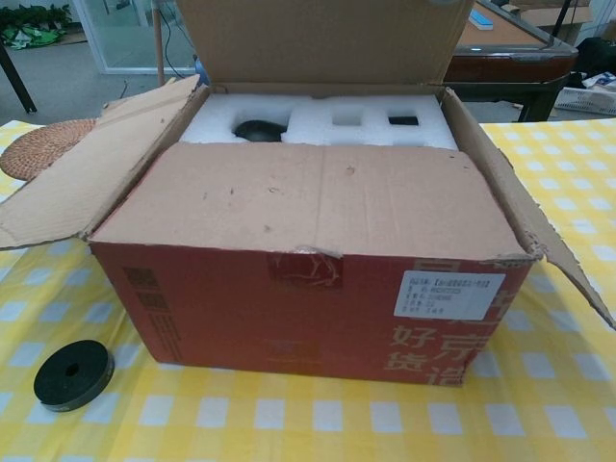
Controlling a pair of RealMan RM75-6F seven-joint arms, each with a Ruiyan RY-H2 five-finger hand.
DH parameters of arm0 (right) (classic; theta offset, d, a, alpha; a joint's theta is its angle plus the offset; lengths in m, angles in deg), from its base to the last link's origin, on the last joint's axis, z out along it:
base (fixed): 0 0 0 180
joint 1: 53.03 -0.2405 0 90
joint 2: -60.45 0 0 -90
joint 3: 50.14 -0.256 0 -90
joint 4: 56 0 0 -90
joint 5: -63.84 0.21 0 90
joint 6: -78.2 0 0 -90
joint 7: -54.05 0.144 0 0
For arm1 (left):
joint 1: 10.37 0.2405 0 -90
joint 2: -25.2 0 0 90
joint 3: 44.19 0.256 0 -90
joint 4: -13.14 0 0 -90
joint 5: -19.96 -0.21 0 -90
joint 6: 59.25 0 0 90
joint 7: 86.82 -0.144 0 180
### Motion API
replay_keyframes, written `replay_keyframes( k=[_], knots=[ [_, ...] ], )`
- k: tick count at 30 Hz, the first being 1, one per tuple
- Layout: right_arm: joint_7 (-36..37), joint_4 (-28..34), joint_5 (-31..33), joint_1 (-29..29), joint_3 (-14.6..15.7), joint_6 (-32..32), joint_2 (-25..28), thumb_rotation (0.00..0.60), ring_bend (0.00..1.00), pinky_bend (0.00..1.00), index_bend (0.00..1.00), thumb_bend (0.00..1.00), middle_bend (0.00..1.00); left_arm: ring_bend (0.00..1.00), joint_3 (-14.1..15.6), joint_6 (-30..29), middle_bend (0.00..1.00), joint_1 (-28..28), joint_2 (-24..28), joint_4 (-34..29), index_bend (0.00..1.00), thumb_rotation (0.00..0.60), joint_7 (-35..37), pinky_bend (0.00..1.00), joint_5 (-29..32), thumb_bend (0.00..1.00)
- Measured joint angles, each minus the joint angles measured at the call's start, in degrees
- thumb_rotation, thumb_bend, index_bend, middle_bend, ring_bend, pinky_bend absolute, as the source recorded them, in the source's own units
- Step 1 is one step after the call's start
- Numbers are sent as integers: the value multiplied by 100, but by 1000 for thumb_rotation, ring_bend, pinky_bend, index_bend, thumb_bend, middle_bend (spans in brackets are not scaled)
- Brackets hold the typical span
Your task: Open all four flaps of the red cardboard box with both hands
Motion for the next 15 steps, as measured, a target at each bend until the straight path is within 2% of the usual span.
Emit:
replay_keyframes(
  k=[4, 15],
  knots=[
    [-45, -369, 272, -191, -96, 26, -124, 600, 0, 0, 0, 219, 0, 114, 3, -36, 351, 41, 11, 14, 436, 103, 42, 0, -9, 547],
    [-218, -1678, 1271, -575, -179, 129, -654, 600, 0, 0, 0, 232, 0, 114, 27, -104, 351, 148, 53, 83, 436, 100, 137, 0, -24, 547]
  ],
)
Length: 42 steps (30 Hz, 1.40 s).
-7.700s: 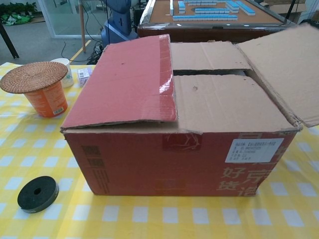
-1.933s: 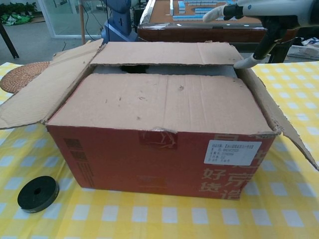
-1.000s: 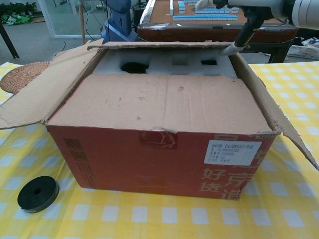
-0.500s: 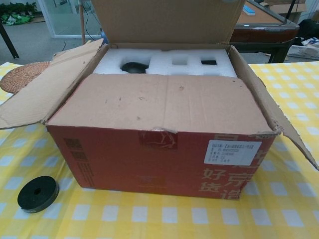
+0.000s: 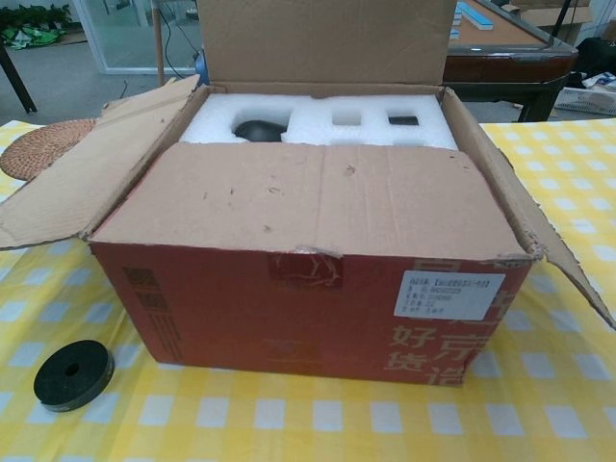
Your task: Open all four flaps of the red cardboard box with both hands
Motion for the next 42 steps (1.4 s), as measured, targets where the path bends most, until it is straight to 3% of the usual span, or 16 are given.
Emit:
replay_keyframes(
  k=[7, 14, 17, 23, 26, 32, 42],
  knots=[
    [-41, -347, 207, -2, 91, 115, -136, 600, 0, 0, 0, 232, 0, 114, -17, 33, 351, -3, -12, 69, 436, 100, 56, 0, -4, 547],
    [180, 343, -308, 252, 143, 26, 263, 600, 0, 0, 0, 272, 11, 115, -43, 52, 351, -25, -32, 74, 436, 99, 62, 0, -17, 547],
    [361, 897, -674, 466, 199, -23, 550, 600, 1, 0, 31, 412, 83, 115, -37, 65, 351, -21, -45, 75, 436, 100, 60, 0, -19, 547],
    [984, 1933, -1954, 1106, 475, -107, 1132, 600, 57, 0, 234, 885, 197, 116, -37, 152, 351, -39, -33, 64, 436, 103, 38, 0, 25, 548],
    [1400, 2340, -2617, 1453, 683, -110, 1375, 600, 71, 0, 301, 998, 222, 116, -38, 167, 351, -42, -24, 18, 436, 103, 8, 0, 31, 548],
    [1818, 2877, -3401, 1846, 1170, 166, 1686, 600, 71, 0, 368, 1000, 242, 116, -21, 204, 351, -39, 2, -88, 436, 103, -49, 0, 28, 547],
    [1438, 2920, -3408, 1725, 1402, 450, 1438, 600, 71, 0, 390, 1000, 242, 116, 25, 209, 351, 17, 27, -93, 436, 102, -21, 0, 27, 548]
  ],
)
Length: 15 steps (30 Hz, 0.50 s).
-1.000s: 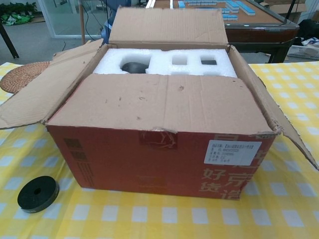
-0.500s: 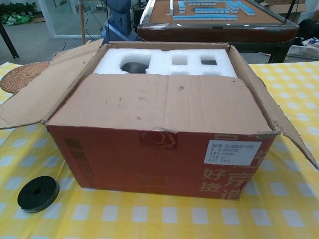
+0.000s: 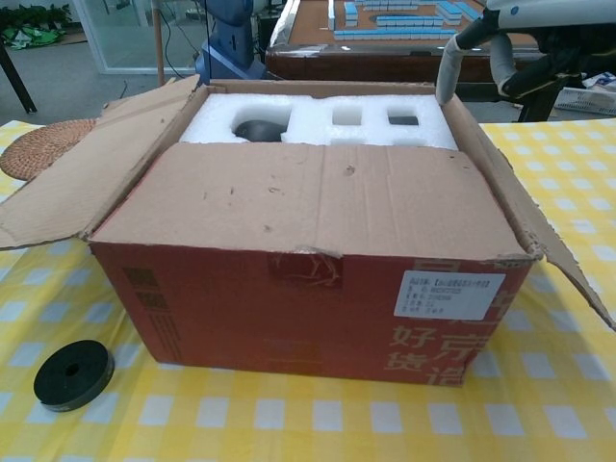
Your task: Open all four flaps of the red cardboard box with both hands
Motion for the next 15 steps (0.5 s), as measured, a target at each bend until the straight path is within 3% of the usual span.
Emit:
replay_keyframes(
  k=[15],
  knots=[
    [-569, -239, 204, -297, 160, 112, -538, 600, 71, 0, 396, 1000, 242, 116, 46, 30, 351, 34, -84, 205, 435, 101, 188, 0, -34, 547]
  ],
)
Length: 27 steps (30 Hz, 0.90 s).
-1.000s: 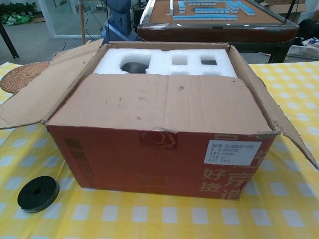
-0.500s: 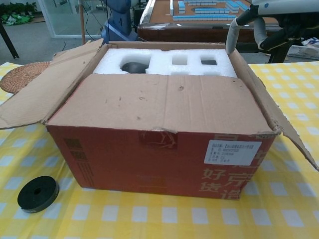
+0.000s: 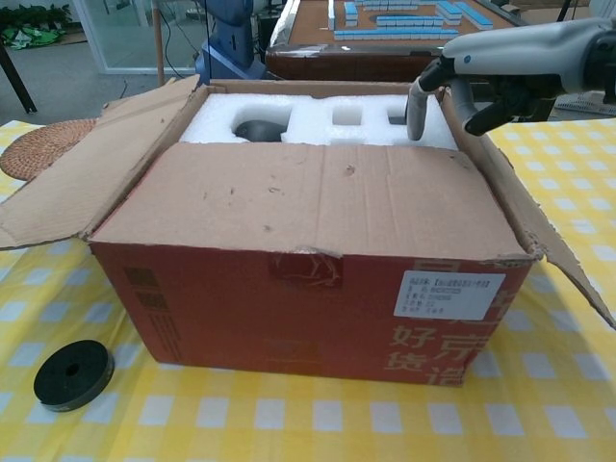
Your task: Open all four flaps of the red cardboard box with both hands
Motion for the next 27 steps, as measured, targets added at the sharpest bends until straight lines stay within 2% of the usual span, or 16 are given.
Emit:
replay_keyframes(
  k=[15, 27],
  knots=[
    [-309, 41, -62, 20, 223, -164, -98, 600, 71, 0, 403, 1000, 241, 118, 3, 61, 351, -39, -64, 135, 436, 103, 127, 0, -36, 547],
    [416, 433, -828, 455, 251, -542, 331, 600, 72, 0, 404, 1000, 241, 118, -43, 154, 351, -129, -136, 128, 435, 104, 26, 0, 6, 548]
  ],
)
